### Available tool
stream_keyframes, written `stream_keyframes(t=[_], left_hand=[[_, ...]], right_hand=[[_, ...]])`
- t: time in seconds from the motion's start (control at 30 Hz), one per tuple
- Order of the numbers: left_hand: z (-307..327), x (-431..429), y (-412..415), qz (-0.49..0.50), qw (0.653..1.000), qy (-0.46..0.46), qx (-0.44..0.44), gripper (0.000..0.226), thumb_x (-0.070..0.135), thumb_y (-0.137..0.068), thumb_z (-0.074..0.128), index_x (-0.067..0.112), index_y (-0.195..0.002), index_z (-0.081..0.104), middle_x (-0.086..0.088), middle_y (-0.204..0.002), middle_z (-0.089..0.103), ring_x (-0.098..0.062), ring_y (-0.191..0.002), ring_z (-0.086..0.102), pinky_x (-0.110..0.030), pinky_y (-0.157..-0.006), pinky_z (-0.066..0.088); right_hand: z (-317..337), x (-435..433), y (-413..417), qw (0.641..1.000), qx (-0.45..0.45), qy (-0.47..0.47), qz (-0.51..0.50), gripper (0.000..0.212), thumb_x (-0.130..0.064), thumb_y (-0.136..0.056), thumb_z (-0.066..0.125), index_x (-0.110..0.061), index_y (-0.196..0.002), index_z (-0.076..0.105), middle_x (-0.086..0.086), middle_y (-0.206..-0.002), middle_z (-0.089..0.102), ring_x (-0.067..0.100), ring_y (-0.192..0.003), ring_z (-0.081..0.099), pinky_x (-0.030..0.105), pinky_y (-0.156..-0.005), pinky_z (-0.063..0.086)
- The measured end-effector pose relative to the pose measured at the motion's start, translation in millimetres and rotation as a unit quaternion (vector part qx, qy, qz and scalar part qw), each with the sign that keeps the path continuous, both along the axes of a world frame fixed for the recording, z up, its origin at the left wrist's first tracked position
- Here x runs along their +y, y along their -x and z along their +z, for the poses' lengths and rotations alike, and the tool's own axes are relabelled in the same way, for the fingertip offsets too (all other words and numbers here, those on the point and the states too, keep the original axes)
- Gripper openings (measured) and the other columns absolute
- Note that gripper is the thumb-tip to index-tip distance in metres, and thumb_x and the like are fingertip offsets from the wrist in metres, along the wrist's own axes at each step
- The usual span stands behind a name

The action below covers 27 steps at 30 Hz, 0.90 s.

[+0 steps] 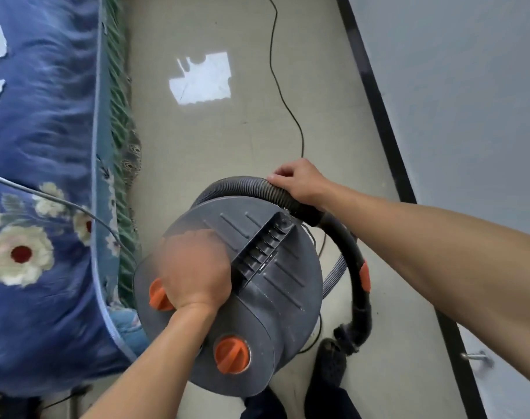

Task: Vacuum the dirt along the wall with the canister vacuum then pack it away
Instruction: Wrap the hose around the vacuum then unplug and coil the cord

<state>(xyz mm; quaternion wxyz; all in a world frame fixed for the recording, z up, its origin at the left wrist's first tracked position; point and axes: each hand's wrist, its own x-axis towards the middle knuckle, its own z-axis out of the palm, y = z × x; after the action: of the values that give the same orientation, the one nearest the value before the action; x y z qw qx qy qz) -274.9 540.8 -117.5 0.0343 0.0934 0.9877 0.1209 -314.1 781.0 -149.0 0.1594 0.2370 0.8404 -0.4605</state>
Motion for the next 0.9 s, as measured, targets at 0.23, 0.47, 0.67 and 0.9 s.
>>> stream_keyframes(t=[0.23, 0.47, 0.67, 0.9], left_hand=[[-2.0, 0.4, 2.7, 0.000, 1.000, 0.003, 0.005, 0.038, 0.027, -0.082, 0.036, 0.017, -0.083, 0.072, -0.002, -0.079, 0.069, -0.028, -0.086, 0.059, -0.051, -0.101, 0.035], [-8.8, -2.7, 16.0, 0.015, 1.000, 0.004, 0.010, 0.038, 0.029, -0.082, 0.033, 0.020, -0.083, 0.070, 0.000, -0.079, 0.068, -0.026, -0.089, 0.059, -0.049, -0.103, 0.032], [-6.6, -6.1, 44.3, 0.029, 0.999, -0.025, 0.026, 0.037, 0.028, -0.080, 0.033, 0.020, -0.079, 0.069, 0.000, -0.074, 0.066, -0.024, -0.085, 0.060, -0.044, -0.101, 0.031], [-3.5, -6.9, 110.9, 0.062, 0.997, -0.037, 0.016, 0.036, 0.030, -0.081, 0.031, 0.018, -0.074, 0.065, -0.003, -0.073, 0.061, -0.025, -0.087, 0.056, -0.039, -0.103, 0.025]], right_hand=[[-17.5, -0.4, -52.7, 0.995, -0.058, -0.079, 0.027, 0.059, -0.055, -0.103, 0.020, -0.023, -0.137, 0.056, 0.005, -0.141, 0.056, 0.027, -0.132, 0.048, 0.042, -0.108, 0.036], [-34.9, -4.6, -24.4, 0.984, -0.085, -0.139, 0.076, 0.056, -0.054, -0.103, 0.009, -0.033, -0.145, 0.040, 0.008, -0.139, 0.056, 0.032, -0.127, 0.051, 0.045, -0.101, 0.039], [-45.0, -7.5, 2.6, 0.992, -0.055, -0.106, 0.050, 0.054, -0.058, -0.101, 0.011, -0.040, -0.150, 0.025, 0.006, -0.143, 0.053, 0.034, -0.126, 0.052, 0.044, -0.098, 0.039], [-41.9, -13.9, 71.3, 0.992, -0.062, -0.109, 0.021, 0.063, -0.062, -0.100, 0.016, -0.033, -0.156, 0.016, 0.012, -0.149, 0.045, 0.036, -0.133, 0.043, 0.048, -0.103, 0.035]])
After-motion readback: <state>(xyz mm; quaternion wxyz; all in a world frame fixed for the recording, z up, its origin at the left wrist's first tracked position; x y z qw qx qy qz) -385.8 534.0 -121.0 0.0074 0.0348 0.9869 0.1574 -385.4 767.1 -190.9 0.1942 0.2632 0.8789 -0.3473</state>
